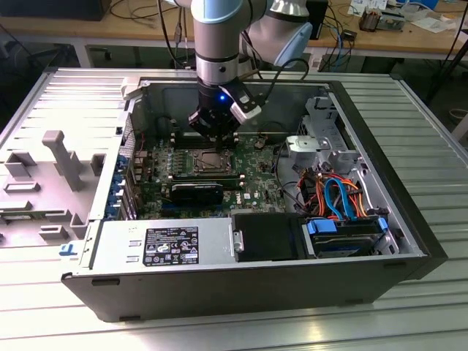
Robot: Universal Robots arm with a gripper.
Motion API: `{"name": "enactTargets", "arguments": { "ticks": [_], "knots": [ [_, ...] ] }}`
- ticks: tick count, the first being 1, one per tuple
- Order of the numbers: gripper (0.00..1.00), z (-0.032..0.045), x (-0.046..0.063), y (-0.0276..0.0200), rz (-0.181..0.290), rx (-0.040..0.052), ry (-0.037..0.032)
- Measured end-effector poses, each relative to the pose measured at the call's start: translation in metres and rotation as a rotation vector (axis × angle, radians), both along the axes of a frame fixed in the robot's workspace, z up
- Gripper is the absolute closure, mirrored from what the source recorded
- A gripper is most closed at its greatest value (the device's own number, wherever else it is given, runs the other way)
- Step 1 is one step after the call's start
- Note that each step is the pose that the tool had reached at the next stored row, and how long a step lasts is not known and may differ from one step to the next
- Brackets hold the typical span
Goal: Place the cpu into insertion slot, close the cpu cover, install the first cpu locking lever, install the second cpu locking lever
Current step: 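Install the first cpu locking lever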
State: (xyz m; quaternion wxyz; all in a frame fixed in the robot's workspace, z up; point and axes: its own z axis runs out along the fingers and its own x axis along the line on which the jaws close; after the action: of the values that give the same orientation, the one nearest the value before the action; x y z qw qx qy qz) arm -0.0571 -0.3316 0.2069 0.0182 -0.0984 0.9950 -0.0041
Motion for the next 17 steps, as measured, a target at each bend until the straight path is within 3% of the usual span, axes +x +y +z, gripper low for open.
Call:
{"name": "enactTargets", "arguments": {
  "ticks": [17],
  "knots": [
    [0.89,0.0011,-0.0031,0.0086,0.024,-0.0037,0.0005]
  ]
}}
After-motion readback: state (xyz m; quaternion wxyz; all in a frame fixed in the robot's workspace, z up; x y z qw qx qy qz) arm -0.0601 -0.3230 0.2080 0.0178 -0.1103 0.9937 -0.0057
